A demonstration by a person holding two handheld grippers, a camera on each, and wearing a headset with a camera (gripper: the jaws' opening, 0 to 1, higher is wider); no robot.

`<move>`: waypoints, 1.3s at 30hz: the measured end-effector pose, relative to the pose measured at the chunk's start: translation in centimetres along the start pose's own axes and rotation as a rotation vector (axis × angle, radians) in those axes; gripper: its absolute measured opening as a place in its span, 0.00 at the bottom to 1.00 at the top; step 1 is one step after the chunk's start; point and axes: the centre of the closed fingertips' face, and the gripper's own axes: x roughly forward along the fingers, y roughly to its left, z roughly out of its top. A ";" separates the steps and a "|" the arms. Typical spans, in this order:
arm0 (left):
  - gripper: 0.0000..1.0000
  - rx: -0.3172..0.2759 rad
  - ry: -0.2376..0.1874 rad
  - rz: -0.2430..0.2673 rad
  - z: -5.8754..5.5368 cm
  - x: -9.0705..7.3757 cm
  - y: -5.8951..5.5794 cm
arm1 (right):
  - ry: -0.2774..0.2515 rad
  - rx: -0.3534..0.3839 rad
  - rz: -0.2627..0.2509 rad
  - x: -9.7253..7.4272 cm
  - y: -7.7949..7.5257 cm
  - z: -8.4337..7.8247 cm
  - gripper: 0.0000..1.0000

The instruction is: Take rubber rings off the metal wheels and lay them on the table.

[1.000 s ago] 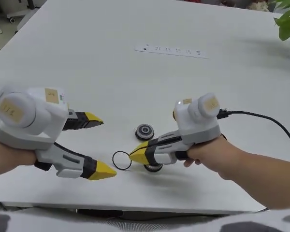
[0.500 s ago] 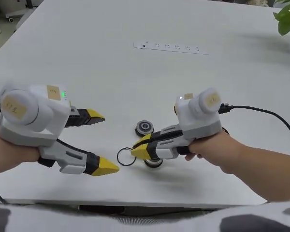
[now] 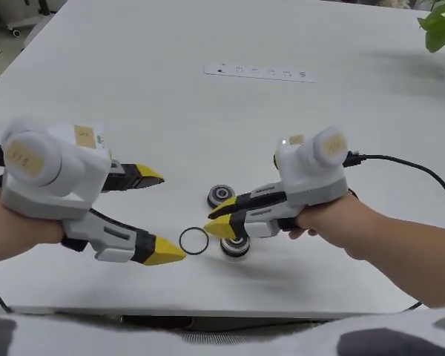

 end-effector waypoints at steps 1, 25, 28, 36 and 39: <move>0.72 0.001 0.000 -0.002 0.1 0.1 0.0 | -0.001 -0.001 -0.002 -0.2 0.0 0.0 0.13; 0.61 0.039 -0.006 -0.078 2.6 2.8 -0.8 | 0.000 -0.026 -0.038 -3.9 -0.4 -0.6 0.17; 0.60 0.046 0.000 -0.086 2.6 3.2 -0.9 | 0.006 -0.030 -0.039 -4.2 -0.4 -0.9 0.17; 0.56 0.037 0.000 -0.101 2.9 4.1 -1.0 | 0.025 -0.044 -0.044 -4.8 -0.4 -1.6 0.19; 0.55 0.039 0.005 -0.108 2.9 4.5 -1.1 | 0.031 -0.047 -0.045 -4.8 -0.4 -1.8 0.19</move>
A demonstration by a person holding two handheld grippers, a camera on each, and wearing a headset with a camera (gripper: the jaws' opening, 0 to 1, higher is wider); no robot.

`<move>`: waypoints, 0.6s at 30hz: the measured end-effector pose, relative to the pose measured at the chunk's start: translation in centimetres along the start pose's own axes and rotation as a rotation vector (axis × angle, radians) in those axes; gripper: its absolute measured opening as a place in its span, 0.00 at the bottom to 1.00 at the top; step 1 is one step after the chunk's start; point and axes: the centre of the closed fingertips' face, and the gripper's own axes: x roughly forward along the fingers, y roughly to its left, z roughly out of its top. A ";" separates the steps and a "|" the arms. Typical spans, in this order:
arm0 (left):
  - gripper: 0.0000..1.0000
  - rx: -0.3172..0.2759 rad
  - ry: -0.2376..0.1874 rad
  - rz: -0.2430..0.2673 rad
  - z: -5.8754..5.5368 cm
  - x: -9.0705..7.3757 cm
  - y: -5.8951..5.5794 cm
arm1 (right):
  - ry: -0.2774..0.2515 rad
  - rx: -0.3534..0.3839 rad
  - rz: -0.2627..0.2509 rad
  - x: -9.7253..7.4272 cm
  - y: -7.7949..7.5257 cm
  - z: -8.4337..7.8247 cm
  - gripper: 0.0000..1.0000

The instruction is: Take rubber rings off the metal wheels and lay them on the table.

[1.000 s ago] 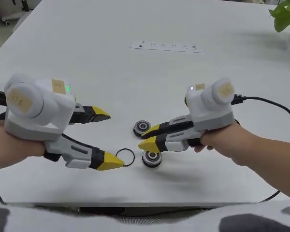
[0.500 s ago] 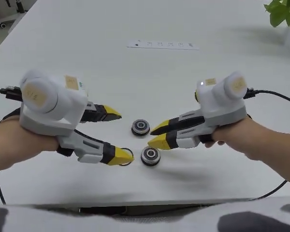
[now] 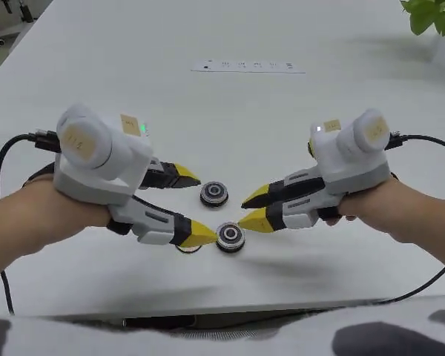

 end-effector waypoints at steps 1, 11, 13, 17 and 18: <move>0.54 0.001 0.002 -0.004 0.0 0.2 0.0 | 0.002 0.000 0.001 0.0 0.0 -0.1 0.19; 0.51 0.006 0.026 -0.028 -0.4 1.4 -0.2 | 0.042 -0.019 0.003 0.2 0.0 -1.7 0.20; 0.50 0.008 0.032 -0.033 -0.5 1.7 -0.3 | 0.051 -0.022 0.005 0.3 0.0 -2.1 0.20; 0.48 0.015 0.046 -0.042 -0.9 2.2 -0.4 | 0.062 -0.028 0.009 0.6 0.0 -2.5 0.20; 0.48 0.016 0.049 -0.043 -1.0 2.4 -0.4 | 0.064 -0.029 0.010 0.7 0.0 -2.6 0.20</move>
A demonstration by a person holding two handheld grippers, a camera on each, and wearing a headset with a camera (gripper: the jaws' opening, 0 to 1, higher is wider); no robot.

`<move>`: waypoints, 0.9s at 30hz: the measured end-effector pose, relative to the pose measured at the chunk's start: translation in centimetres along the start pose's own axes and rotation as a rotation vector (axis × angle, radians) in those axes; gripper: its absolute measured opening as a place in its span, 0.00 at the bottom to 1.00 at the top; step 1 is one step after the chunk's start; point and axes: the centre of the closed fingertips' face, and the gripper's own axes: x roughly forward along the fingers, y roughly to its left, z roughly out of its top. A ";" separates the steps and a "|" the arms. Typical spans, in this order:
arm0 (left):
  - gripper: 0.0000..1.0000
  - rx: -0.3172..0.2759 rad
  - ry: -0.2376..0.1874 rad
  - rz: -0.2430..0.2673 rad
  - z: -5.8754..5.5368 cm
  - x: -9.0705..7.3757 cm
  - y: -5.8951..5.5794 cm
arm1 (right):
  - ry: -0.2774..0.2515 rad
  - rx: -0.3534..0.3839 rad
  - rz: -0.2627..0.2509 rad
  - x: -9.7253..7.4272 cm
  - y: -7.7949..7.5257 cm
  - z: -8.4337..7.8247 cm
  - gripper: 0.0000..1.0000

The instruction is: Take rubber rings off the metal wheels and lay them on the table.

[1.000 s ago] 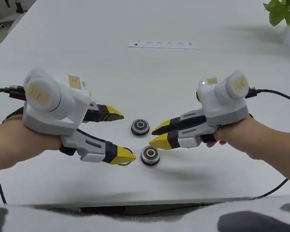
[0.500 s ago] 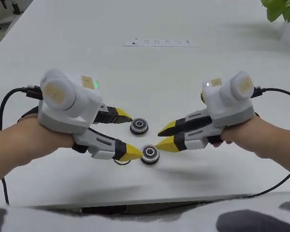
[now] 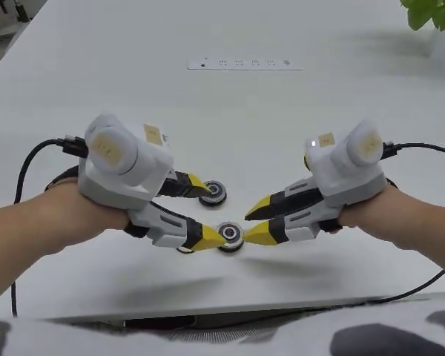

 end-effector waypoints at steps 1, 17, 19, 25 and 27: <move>0.47 0.000 0.004 -0.004 -0.1 0.1 -0.1 | 0.004 -0.003 0.001 0.1 0.0 -0.1 0.20; 0.36 -0.001 0.037 -0.027 -1.2 1.7 -0.4 | 0.033 -0.023 -0.006 0.8 -0.6 -1.1 0.18; 0.35 -0.007 0.040 -0.028 -1.3 1.9 -0.4 | 0.035 -0.024 -0.005 0.9 -0.6 -1.2 0.18; 0.31 -0.016 0.047 -0.033 -1.6 2.3 -0.5 | 0.043 -0.030 -0.008 1.1 -0.6 -1.5 0.18; 0.29 -0.014 0.048 -0.033 -1.7 2.5 -0.5 | 0.043 -0.031 -0.009 1.1 -0.6 -1.5 0.17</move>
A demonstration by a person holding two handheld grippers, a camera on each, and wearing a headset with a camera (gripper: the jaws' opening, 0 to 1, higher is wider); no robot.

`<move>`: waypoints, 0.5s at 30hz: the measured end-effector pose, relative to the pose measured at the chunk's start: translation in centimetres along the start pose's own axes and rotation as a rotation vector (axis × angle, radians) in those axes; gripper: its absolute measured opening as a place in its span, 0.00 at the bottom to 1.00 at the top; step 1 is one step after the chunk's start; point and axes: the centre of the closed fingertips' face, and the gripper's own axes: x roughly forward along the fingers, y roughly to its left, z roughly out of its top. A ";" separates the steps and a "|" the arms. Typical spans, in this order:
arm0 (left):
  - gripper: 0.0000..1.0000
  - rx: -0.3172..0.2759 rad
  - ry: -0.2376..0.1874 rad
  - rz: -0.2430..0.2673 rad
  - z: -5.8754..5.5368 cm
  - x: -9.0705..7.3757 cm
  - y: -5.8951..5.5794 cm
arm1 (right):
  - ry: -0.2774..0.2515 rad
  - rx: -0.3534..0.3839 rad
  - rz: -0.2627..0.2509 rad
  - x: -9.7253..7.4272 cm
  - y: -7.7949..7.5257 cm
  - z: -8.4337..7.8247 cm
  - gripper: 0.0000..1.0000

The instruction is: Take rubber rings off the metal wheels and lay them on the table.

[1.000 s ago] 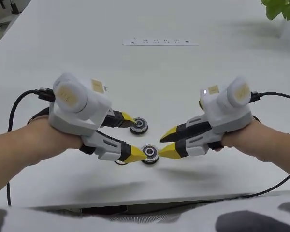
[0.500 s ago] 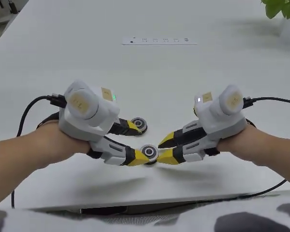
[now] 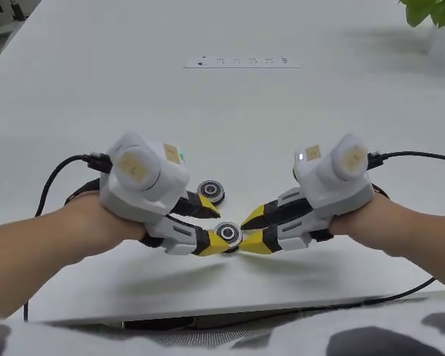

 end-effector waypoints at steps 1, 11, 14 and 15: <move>0.28 0.005 0.003 0.004 -0.1 0.1 0.1 | 0.000 0.000 0.000 0.0 0.0 0.0 0.17; 0.20 0.024 0.001 0.007 -0.1 0.6 0.0 | 0.006 -0.011 0.002 0.3 0.2 -0.1 0.15; 0.15 0.023 0.007 0.013 -0.2 0.8 0.0 | 0.003 -0.006 0.003 0.3 0.2 -0.1 0.15; 0.14 0.029 -0.012 0.031 0.1 0.8 0.2 | 0.001 -0.004 0.002 0.3 0.2 -0.1 0.15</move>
